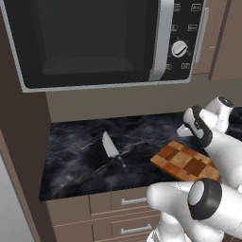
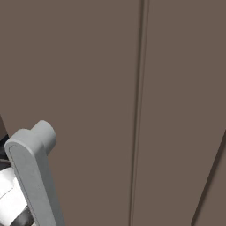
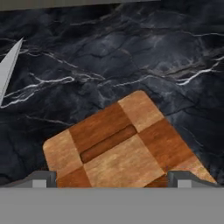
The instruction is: Move the cutting board and knife to the sink. Then move spray from the cabinet to the counter.
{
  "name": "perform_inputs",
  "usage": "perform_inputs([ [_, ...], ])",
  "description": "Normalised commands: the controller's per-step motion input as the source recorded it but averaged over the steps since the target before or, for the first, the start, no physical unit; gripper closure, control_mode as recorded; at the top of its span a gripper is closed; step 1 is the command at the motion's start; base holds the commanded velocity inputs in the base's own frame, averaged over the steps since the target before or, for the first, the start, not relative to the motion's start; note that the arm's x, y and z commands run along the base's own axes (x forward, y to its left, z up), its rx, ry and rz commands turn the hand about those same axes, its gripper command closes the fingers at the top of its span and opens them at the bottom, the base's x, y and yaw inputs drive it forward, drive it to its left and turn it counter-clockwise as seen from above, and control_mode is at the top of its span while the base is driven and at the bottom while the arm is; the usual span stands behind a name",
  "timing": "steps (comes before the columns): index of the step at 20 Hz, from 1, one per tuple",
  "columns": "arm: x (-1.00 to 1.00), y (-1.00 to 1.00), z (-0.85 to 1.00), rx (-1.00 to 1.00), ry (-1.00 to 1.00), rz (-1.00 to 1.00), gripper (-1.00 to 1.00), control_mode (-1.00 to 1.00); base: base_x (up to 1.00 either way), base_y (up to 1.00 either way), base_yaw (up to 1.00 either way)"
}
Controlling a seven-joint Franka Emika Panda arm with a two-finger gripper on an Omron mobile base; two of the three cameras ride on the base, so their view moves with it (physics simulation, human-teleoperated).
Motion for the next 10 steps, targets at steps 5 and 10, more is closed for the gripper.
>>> perform_inputs([
  [5,-0.72,-0.07,0.36,0.08,-0.01,-0.26,-1.00,-1.00,0.00,0.00,0.00],
  [10,-0.64,-0.02,0.23,0.07,0.00,-0.41,-1.00,-1.00,0.00,0.00,0.00],
])
